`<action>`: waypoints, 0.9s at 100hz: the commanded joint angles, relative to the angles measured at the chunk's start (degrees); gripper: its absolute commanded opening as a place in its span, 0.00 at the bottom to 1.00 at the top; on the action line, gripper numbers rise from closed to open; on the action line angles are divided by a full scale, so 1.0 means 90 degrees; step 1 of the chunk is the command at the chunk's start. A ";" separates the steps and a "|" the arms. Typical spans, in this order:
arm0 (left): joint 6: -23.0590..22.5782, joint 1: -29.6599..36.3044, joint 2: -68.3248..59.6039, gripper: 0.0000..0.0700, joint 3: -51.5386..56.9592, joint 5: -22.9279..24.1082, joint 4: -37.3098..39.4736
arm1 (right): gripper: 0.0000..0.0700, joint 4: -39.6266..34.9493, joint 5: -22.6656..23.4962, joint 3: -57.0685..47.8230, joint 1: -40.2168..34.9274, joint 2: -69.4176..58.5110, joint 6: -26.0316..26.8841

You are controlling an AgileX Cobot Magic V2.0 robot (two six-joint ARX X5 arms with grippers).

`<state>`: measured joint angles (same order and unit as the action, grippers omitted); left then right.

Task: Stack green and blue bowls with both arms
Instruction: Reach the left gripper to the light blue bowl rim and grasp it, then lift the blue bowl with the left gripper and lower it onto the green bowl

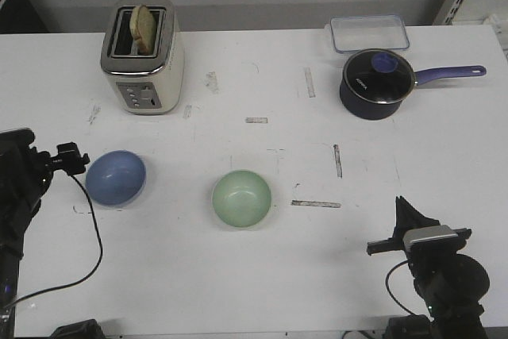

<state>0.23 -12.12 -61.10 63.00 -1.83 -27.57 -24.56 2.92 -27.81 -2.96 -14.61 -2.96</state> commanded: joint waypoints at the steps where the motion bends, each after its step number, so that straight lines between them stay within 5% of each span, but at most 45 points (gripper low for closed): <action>1: 0.0087 -0.0022 -0.0418 0.85 0.0087 -0.0073 -0.0296 | 0.01 0.0039 -0.0017 -0.0012 -0.0007 -0.0015 0.0066; 9: 0.0073 -0.0022 -0.0945 0.94 0.0087 -0.0141 -0.0709 | 0.01 0.0032 -0.0015 -0.0012 -0.0007 -0.0015 0.0066; 45: 0.0090 -0.0087 -0.2834 0.90 0.0087 -0.0131 -0.0695 | 0.01 0.0010 -0.0017 -0.0012 -0.0007 -0.0012 0.0066; 74: 0.0100 -0.0087 -0.3048 0.00 0.0087 -0.0131 -0.0605 | 0.01 0.0012 -0.0017 -0.0012 -0.0007 -0.0012 0.0066; 90: 0.0095 -0.0085 -0.3045 0.00 0.0141 -0.0155 -0.0590 | 0.01 0.0012 -0.0019 -0.0012 -0.0007 -0.0015 0.0066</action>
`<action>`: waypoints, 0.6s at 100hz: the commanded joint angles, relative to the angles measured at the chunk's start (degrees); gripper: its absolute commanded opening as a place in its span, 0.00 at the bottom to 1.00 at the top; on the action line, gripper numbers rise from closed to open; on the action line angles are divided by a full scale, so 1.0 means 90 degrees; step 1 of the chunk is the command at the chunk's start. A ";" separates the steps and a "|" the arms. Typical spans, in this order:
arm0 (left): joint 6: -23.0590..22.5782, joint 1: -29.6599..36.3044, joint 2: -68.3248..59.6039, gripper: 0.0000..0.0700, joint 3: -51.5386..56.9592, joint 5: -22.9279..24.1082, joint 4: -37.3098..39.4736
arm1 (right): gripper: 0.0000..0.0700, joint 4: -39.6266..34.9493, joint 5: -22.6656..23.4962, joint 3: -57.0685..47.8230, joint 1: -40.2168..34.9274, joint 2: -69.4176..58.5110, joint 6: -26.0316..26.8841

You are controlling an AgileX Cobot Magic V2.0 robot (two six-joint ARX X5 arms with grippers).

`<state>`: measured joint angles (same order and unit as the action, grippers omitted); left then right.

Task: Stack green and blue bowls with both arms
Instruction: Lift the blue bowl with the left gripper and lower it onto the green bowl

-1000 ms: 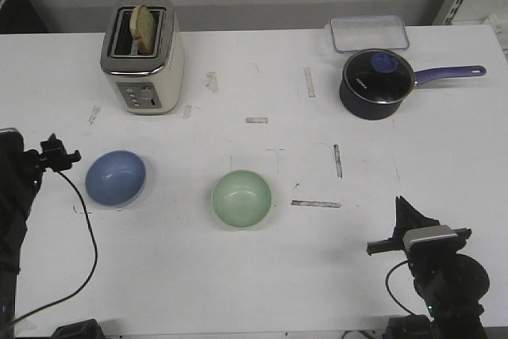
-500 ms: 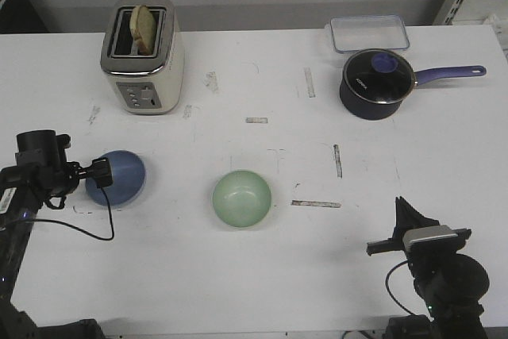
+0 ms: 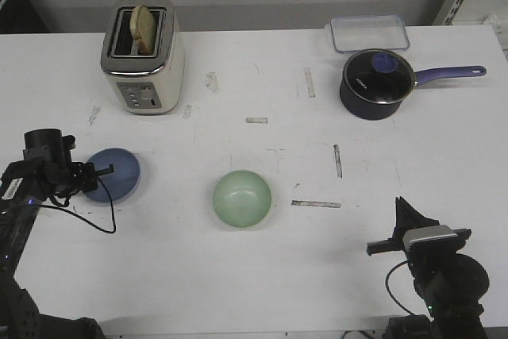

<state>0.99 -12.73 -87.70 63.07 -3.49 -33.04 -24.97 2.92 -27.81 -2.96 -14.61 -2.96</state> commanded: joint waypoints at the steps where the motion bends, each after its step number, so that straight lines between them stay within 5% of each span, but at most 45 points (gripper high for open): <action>1: 0.0010 -0.0017 -0.0087 0.00 0.0146 0.0019 0.0017 | 0.01 0.0058 -0.0019 -0.0012 -0.0007 -0.0015 0.0066; 33: 0.0175 0.0435 0.0488 0.00 0.1258 -0.0850 -0.0289 | 0.01 0.0056 -0.0017 -0.0012 -0.0007 -0.0015 0.0066; 60: 0.0187 0.2033 0.1154 0.00 0.1974 -0.1178 -0.0325 | 0.01 0.0053 -0.0017 -0.0012 -0.0007 -0.0015 0.0066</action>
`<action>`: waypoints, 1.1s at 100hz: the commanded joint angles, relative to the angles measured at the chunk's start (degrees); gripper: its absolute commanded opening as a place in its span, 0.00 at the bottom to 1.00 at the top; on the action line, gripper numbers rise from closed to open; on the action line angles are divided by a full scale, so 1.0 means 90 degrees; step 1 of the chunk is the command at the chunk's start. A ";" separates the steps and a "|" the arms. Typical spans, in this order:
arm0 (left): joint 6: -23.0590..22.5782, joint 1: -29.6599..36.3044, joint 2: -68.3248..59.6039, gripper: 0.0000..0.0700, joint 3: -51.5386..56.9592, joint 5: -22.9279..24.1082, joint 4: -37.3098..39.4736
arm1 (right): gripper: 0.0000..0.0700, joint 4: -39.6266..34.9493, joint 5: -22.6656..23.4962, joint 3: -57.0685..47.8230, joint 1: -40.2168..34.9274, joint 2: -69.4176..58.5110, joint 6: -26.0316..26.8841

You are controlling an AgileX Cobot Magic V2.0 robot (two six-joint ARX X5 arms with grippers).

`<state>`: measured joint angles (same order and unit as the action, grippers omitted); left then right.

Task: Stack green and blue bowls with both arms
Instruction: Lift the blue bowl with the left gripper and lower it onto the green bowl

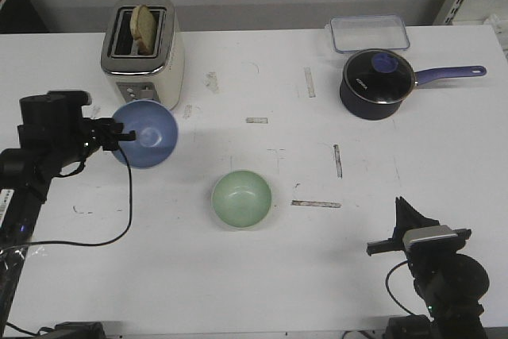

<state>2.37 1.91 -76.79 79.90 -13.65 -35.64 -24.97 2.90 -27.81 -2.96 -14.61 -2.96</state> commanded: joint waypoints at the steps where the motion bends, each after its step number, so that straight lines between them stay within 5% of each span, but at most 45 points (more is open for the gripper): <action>1: 0.0032 0.0488 -0.0049 0.00 0.0104 -0.0049 -0.0036 | 0.01 0.0053 -0.0015 -0.0012 -0.0007 -0.0015 0.0066; 40: 0.0019 0.3060 -0.0862 0.00 0.0102 -0.0039 -0.0493 | 0.01 0.0058 -0.0015 0.0005 -0.0007 -0.0015 0.0066; 93: 0.0010 0.3373 -0.1863 0.01 0.0102 -0.0041 -0.0197 | 0.01 0.0061 -0.0015 0.0010 -0.0007 -0.0012 0.0066; 102: 0.0010 0.3373 -0.1863 0.14 0.0102 -0.0041 -0.0226 | 0.01 0.0061 -0.0015 0.0010 -0.0007 -0.0012 0.0066; 110: 0.0012 0.3376 -0.1863 0.41 0.0102 -0.0044 -0.0238 | 0.01 0.0061 -0.0015 0.0010 -0.0007 -0.0012 0.0066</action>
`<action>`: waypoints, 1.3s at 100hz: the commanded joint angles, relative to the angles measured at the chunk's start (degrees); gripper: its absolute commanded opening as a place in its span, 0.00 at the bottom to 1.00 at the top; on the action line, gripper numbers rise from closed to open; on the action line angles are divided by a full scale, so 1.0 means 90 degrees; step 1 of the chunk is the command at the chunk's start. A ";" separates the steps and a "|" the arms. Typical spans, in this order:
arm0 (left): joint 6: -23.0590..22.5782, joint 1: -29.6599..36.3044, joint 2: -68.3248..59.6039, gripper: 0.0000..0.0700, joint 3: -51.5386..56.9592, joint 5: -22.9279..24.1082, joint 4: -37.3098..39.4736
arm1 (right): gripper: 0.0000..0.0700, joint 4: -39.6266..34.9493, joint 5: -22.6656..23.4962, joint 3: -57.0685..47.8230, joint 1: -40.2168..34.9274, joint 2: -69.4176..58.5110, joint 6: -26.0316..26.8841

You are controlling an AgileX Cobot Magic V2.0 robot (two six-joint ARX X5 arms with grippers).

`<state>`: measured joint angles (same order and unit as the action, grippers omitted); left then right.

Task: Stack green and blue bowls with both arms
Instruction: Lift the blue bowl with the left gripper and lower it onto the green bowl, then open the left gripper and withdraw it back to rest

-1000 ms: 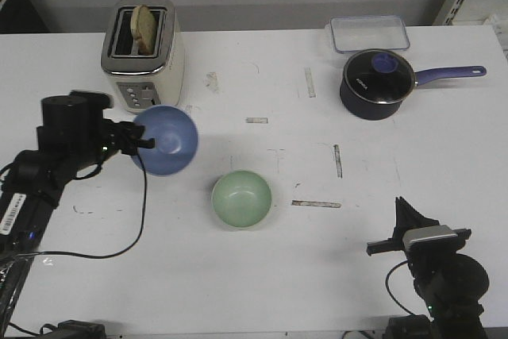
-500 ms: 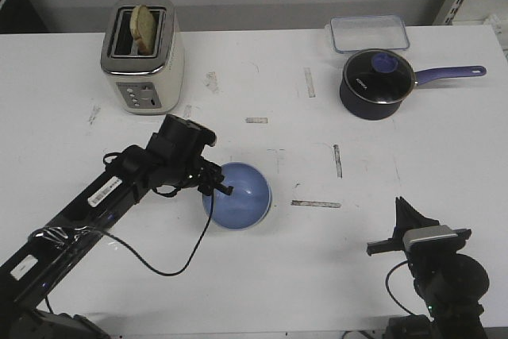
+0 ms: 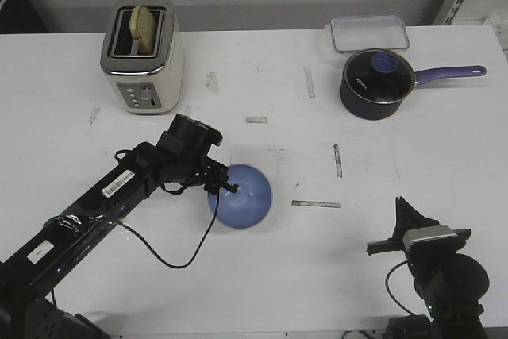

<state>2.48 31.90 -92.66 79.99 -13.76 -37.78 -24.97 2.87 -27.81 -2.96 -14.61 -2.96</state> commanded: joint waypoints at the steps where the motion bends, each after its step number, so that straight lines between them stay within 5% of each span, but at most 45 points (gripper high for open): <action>1: 0.0002 0.0046 -0.0100 0.45 0.0092 -0.0032 0.0000 | 0.01 0.0061 -0.0012 0.0010 -0.0007 -0.0012 0.0066; 10: 0.0019 0.0056 -0.0097 0.80 0.0095 -0.0032 0.0032 | 0.01 0.0061 -0.0012 0.0010 -0.0007 -0.0012 0.0066; 16: 0.0019 0.0053 -0.0075 0.95 0.0109 -0.0029 0.0049 | 0.01 0.0061 -0.0010 0.0010 -0.0007 -0.0012 0.0066; 38: 0.0015 0.0024 0.0160 0.98 0.0491 0.0119 0.0002 | 0.01 0.0061 -0.0012 0.0010 -0.0007 -0.0012 0.0066; 50: -0.0012 -0.0053 0.0435 0.77 0.0811 0.0619 -0.0068 | 0.01 0.0061 -0.0010 0.0010 -0.0007 -0.0012 0.0066; 72: -0.0308 -0.0474 0.1226 0.00 0.0952 0.1406 -0.0219 | 0.01 0.0061 -0.0012 0.0010 -0.0007 -0.0012 0.0066; 98: -0.0823 -0.1562 0.2176 0.00 0.0556 0.1428 -0.0236 | 0.01 0.0102 -0.0015 0.0010 -0.0007 -0.0012 0.0061; 130: -0.0437 -0.2747 0.4670 0.00 -0.2579 0.1433 0.1790 | 0.01 0.0104 -0.0012 0.0010 -0.0007 -0.0012 0.0061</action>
<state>-2.37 7.70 -54.85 62.08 -0.80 -25.08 -24.60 2.87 -27.81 -2.96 -14.61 -2.96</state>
